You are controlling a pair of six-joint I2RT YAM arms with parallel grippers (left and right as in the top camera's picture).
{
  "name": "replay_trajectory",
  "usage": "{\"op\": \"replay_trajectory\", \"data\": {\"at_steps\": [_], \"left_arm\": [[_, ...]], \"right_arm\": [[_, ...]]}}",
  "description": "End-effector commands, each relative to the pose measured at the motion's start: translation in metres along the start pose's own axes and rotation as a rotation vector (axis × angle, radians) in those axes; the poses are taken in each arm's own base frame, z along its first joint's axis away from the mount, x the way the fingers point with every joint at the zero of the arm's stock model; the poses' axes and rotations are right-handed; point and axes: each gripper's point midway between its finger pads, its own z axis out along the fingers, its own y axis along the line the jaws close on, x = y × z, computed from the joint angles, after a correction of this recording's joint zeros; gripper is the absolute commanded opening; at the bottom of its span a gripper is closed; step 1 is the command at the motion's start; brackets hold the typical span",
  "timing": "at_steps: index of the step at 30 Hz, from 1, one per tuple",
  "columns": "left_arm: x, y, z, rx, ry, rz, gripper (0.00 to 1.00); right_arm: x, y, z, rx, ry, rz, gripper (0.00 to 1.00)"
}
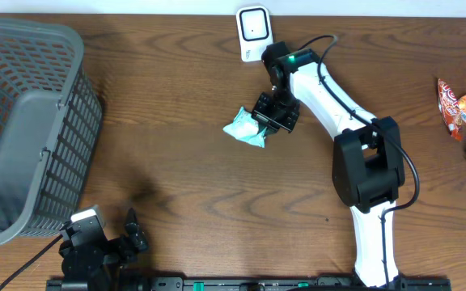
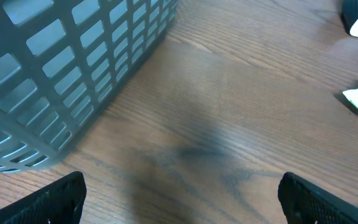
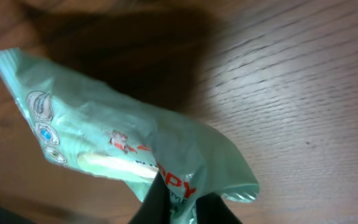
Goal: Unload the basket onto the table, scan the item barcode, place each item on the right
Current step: 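Lift the wipes packet and swing it toward the scanner, then rotate the held wipes packet with the right gripper to turn it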
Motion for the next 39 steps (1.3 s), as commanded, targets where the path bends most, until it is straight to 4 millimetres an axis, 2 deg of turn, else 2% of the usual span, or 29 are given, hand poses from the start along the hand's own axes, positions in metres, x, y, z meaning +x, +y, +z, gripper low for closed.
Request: {"op": "replay_trajectory", "data": {"at_steps": [1, 2, 5, 7, 9, 10, 13, 17, 19, 21, 24, 27, 29, 30, 35, 39], "left_arm": [[0.001, 0.001, 0.000, -0.007, 0.000, 0.000, 0.99], [0.001, 0.001, 0.000, -0.007, 0.000, 0.000, 0.99], [0.001, 0.001, 0.000, -0.007, -0.001, 0.000, 0.99], [0.001, 0.001, 0.000, -0.007, 0.000, 0.000, 0.99], [0.001, 0.001, 0.000, -0.007, 0.000, 0.000, 0.99], [0.001, 0.001, 0.000, -0.007, 0.000, 0.000, 0.99], [0.001, 0.001, 0.000, -0.007, -0.001, 0.000, 0.99], [0.001, 0.001, 0.000, -0.007, 0.000, 0.000, 0.99], [0.001, 0.001, 0.000, -0.007, 0.000, 0.000, 0.99], [0.001, 0.001, 0.000, -0.007, -0.001, 0.000, 0.99], [0.001, 0.001, 0.000, -0.007, 0.000, 0.000, 0.99], [0.001, 0.001, 0.000, -0.007, -0.001, 0.000, 0.99], [0.001, 0.001, 0.000, -0.007, 0.000, 0.000, 0.99], [0.001, 0.001, 0.000, -0.007, 0.000, 0.000, 0.99], [0.001, 0.001, 0.000, -0.007, -0.001, 0.000, 0.99], [0.001, 0.001, 0.000, -0.007, -0.001, 0.000, 0.99]], "right_arm": [[0.000, 0.005, -0.007, -0.043, 0.015, 0.120, 0.17], [0.001, 0.009, -0.009, -0.073, 0.037, 0.145, 0.34], [0.004, 0.023, -0.014, -0.165, 0.109, 0.192, 0.62], [0.006, 0.036, -0.021, -0.253, 0.167, 0.181, 0.61], [0.006, 0.042, -0.027, -0.302, 0.190, 0.148, 0.47], [0.004, 0.041, -0.029, -0.299, 0.170, 0.129, 0.45], [-0.007, 0.029, -0.033, -0.236, 0.050, 0.040, 0.48], [-0.007, 0.014, -0.049, -0.128, -0.080, -0.163, 0.50], [-0.006, 0.010, -0.057, -0.072, -0.144, -0.344, 0.51], [-0.003, 0.012, -0.059, -0.024, -0.184, -0.582, 0.56], [0.005, 0.009, -0.050, 0.094, -0.191, -0.931, 0.68], [0.009, 0.003, -0.035, 0.190, -0.182, -1.091, 0.69], [0.009, 0.006, -0.025, 0.212, -0.201, -1.115, 0.83], [0.010, 0.008, -0.020, 0.208, -0.206, -1.124, 0.85], [0.011, 0.012, 0.011, 0.257, -0.264, -1.178, 0.87], [-0.002, 0.008, 0.018, 0.440, -0.389, -1.208, 0.86]]}}
